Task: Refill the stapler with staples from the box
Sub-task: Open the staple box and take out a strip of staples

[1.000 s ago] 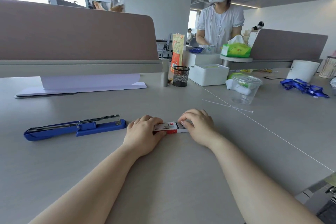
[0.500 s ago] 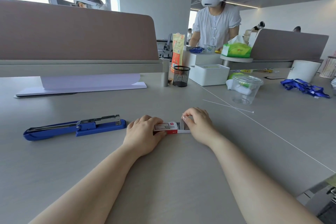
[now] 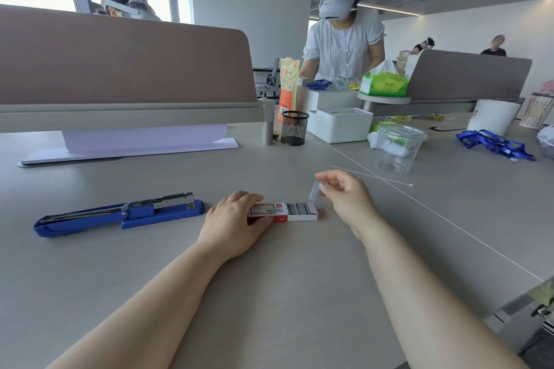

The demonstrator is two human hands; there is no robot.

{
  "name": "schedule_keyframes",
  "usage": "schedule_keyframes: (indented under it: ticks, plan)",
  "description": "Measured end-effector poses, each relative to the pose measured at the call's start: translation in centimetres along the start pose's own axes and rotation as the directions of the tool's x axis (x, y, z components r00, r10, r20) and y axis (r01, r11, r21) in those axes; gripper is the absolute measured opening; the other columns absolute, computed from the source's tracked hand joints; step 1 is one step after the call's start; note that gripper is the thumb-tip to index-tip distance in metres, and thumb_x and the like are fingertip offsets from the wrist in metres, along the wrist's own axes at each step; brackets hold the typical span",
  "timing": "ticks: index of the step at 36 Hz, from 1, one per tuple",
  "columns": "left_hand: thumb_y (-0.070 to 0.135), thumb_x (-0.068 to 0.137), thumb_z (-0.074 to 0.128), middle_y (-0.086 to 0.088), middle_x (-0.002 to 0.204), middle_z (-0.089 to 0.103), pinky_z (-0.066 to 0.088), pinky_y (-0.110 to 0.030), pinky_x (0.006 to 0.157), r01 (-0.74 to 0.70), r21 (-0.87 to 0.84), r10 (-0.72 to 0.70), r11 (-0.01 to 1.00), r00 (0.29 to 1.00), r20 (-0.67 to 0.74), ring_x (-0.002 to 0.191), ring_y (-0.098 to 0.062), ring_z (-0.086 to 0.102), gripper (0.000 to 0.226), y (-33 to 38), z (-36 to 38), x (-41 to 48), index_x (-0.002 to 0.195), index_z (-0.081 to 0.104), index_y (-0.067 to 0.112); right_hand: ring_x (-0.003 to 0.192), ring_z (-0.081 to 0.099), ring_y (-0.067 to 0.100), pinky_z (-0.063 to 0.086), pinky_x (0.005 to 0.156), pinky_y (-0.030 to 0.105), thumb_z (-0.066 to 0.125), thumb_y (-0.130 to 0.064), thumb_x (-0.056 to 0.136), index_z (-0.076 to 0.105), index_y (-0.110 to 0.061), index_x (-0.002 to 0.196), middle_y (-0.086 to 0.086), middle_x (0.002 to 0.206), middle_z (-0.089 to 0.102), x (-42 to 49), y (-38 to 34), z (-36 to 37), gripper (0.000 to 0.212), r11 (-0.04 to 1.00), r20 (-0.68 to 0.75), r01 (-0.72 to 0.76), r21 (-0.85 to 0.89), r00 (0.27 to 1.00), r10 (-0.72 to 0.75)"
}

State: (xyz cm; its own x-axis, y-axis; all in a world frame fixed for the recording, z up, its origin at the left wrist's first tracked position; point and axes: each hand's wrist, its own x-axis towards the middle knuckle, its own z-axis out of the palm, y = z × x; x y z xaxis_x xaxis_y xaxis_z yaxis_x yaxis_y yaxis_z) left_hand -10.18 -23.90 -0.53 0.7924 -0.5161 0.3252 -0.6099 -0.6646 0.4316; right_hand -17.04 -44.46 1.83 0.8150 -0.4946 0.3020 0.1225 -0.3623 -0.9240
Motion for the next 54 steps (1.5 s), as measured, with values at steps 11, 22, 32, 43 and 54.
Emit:
schedule_keyframes:
  ticks: [11,22,32,43,54]
  plan:
    - [0.043,0.079,0.064,0.003,0.113,0.058,0.046,-0.031,0.083,0.007,-0.084,-0.013,0.996,0.997,-0.077,0.103,-0.021,0.056,0.034,-0.1,-0.2,-0.2,0.109,0.063,0.026,0.077,0.067,0.023,0.055,0.085,0.042,0.049,-0.008,0.084,0.057,-0.024,0.096,0.003,0.091,0.061,0.3,0.5,-0.3,0.021,0.990,0.020,-0.128,-0.065,0.991,0.129]
    - [0.046,0.078,0.066,0.007,0.110,0.060,0.043,-0.025,0.075,-0.010,-0.101,0.002,0.995,0.997,-0.078,0.096,-0.014,0.058,0.033,-0.1,-0.2,0.1,0.105,0.066,0.027,0.086,0.067,0.027,0.056,0.087,0.044,0.050,-0.007,0.085,0.051,-0.021,0.104,-0.001,0.083,0.057,-0.4,0.3,1.2,0.023,0.992,0.110,-0.125,0.004,0.986,0.124]
    - [0.048,0.076,0.067,0.007,0.107,0.061,0.048,-0.028,0.073,-0.023,-0.087,0.017,0.996,0.997,-0.072,0.092,-0.013,0.060,0.034,0.2,0.0,0.3,0.103,0.065,0.027,0.077,0.062,0.015,0.055,0.068,0.025,0.048,-0.002,0.088,0.049,-0.013,0.109,0.002,0.086,0.053,-0.8,-0.2,3.0,0.023,0.974,0.163,-0.156,0.166,0.978,0.129]
    - [0.049,0.075,0.067,0.004,0.108,0.061,0.050,-0.033,0.077,-0.021,-0.088,0.014,0.996,0.997,-0.076,0.092,-0.017,0.061,0.036,0.1,0.4,0.5,0.103,0.064,0.025,0.088,0.063,0.024,0.056,0.080,0.037,0.047,-0.003,0.090,0.049,-0.013,0.103,0.005,0.090,0.052,-0.5,0.0,3.4,0.017,0.944,0.174,-0.200,0.263,0.972,0.158]
    - [0.052,0.081,0.058,0.003,0.122,0.057,0.045,-0.041,0.096,0.049,-0.256,-0.113,0.965,0.963,-0.243,0.111,-0.015,0.053,0.055,-0.4,-3.1,-1.1,0.127,0.046,0.024,0.073,0.060,0.013,0.052,0.073,0.026,0.048,-0.001,0.089,0.057,-0.015,0.097,0.000,0.083,0.058,-0.2,-1.8,3.3,0.019,0.966,0.016,-0.114,0.233,0.993,0.113]
